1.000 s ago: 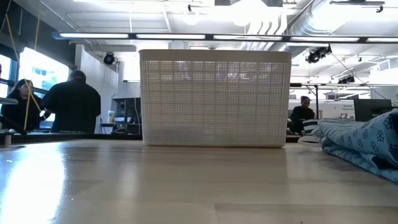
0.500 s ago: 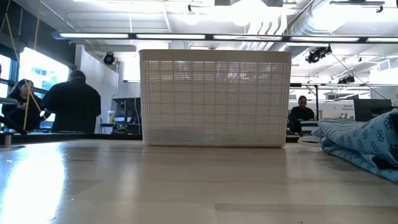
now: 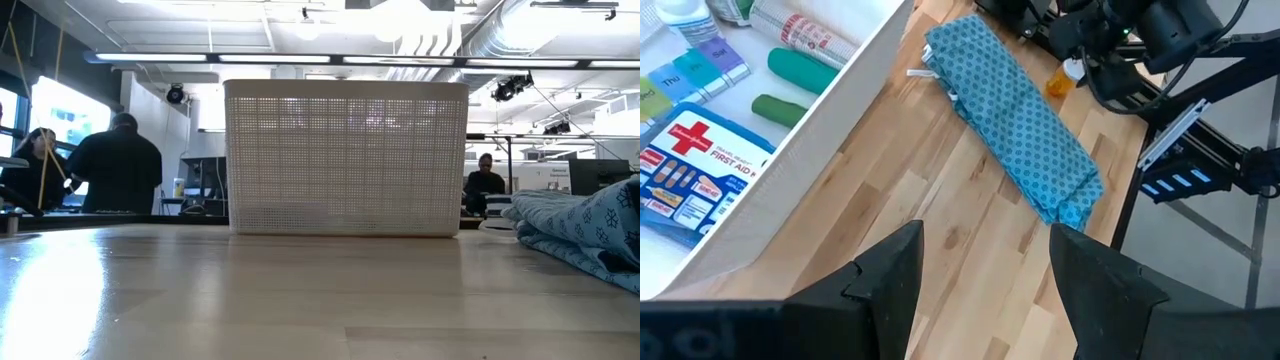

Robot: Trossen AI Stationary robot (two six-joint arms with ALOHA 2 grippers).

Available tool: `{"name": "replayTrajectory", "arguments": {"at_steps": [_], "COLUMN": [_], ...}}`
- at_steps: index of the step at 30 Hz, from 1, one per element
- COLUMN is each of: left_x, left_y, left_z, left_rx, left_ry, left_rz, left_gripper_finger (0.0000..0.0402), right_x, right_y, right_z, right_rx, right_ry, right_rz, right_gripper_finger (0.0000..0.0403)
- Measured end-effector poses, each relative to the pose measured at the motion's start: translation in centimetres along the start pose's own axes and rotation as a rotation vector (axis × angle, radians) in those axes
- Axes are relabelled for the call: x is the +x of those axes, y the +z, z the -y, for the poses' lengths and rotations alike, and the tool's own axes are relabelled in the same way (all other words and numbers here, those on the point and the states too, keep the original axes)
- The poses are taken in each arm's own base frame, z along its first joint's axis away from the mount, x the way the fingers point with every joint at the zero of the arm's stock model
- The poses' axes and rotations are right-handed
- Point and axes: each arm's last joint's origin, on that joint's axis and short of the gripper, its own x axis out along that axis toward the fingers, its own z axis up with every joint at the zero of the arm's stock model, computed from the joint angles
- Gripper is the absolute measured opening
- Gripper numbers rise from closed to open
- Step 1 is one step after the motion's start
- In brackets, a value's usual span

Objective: Pick & place medical supplies in basket/bin
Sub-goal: Put the orange pill bottle into the white bin

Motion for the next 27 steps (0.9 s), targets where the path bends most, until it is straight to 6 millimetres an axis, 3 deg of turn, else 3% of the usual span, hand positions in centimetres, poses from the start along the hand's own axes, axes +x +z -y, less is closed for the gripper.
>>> {"name": "replayTrajectory", "arguments": {"at_steps": [13, 23, 27], "left_x": [0.0, 0.0, 0.0], "left_y": [0.0, -0.03, -0.03], "left_z": [0.01, 0.03, 0.02], "left_rx": [-0.027, -0.021, -0.02], "left_ry": [-0.002, -0.01, -0.009], "left_rz": [-0.001, -0.008, -0.009], "left_gripper_finger": [0.0248, 0.0248, 0.0248], "right_x": [0.92, 0.91, 0.91], "right_y": [0.2, 0.14, 0.07], "right_z": [0.13, -0.17, -0.17], "right_rx": [0.048, 0.042, 0.042], "right_ry": [0.026, 0.056, 0.055], "right_rz": [0.007, -0.006, -0.031], "right_gripper_finger": [0.0263, 0.02, 0.0196]}}
